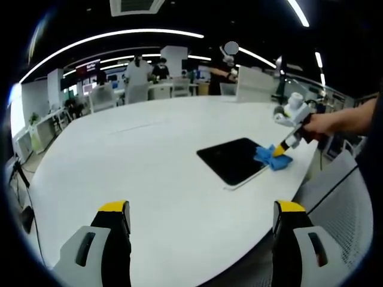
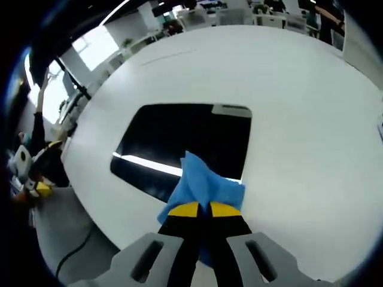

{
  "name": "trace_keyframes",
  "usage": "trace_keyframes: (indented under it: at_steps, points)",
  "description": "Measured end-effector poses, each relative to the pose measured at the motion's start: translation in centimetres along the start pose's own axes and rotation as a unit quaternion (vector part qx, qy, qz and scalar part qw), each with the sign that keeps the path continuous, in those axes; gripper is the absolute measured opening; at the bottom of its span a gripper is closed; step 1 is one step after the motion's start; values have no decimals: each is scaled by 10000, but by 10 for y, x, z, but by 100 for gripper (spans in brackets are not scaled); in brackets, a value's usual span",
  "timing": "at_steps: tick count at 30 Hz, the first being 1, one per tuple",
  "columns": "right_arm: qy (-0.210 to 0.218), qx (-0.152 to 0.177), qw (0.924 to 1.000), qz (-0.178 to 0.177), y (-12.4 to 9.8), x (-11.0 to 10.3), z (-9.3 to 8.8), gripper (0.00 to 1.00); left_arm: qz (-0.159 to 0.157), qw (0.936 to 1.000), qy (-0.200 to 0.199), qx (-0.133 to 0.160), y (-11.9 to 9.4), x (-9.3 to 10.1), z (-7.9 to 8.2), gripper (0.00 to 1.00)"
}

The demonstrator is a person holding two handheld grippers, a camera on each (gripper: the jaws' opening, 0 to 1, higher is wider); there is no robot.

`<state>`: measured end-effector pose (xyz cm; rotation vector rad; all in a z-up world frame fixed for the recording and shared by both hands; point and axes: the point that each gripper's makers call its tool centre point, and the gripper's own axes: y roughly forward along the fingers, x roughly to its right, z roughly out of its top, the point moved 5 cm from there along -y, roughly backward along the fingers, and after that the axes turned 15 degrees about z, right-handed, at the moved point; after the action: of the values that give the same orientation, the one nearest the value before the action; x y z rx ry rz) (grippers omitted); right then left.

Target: Wipe the mirror surface with the cleaning cloth until all visible marks leave the cleaned area.

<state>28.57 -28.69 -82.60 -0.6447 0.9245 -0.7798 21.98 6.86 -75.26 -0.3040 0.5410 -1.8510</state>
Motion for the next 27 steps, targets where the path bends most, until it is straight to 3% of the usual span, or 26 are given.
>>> trace_keyframes:
  at_steps: [27]
  points:
    - [-267,-7,9995,-142,13,19,38,0,-60,9999,-117,-60,1,0,-1,99]
